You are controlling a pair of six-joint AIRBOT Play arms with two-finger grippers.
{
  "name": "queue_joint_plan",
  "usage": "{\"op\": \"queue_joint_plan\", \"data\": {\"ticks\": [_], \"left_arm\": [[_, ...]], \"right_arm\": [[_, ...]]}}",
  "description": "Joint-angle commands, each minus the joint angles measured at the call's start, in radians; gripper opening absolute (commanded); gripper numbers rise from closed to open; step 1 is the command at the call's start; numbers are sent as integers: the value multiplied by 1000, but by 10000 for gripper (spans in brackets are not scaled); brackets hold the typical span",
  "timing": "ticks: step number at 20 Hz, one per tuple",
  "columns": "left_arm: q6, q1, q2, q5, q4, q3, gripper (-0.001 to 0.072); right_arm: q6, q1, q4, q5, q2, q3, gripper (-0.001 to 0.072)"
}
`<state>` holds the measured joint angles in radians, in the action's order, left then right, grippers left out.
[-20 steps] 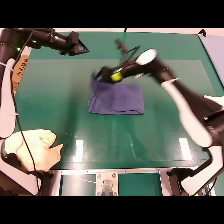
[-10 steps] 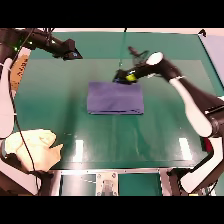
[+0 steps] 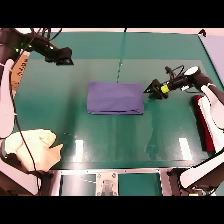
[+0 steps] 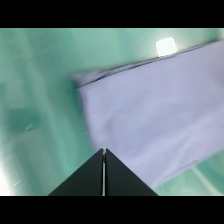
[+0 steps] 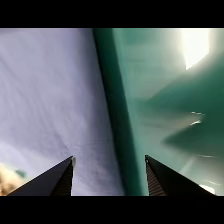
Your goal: Fold the shirts.
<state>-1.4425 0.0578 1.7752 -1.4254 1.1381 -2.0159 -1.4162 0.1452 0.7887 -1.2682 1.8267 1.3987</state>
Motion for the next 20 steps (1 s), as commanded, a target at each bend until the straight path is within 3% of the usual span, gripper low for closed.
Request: {"op": "queue_joint_plan", "data": {"ticks": [1,3,4,6,12,20], "left_arm": [[-24,0,0,-7,117,12,21],[-24,0,0,-8,128,12,21],[-24,0,0,-9,128,12,21],[-24,0,0,-25,128,12,21],[-23,0,0,-75,128,12,21],[-23,0,0,-87,128,12,21]], "right_arm": [[45,-58,-118,59,12,-82,509],[45,-129,-161,102,24,-80,506],[45,-163,-182,128,27,-80,468],[75,-204,-223,154,28,-66,36],[43,-105,-228,61,-92,144,13],[-101,355,-227,-96,-182,468,13]]}}
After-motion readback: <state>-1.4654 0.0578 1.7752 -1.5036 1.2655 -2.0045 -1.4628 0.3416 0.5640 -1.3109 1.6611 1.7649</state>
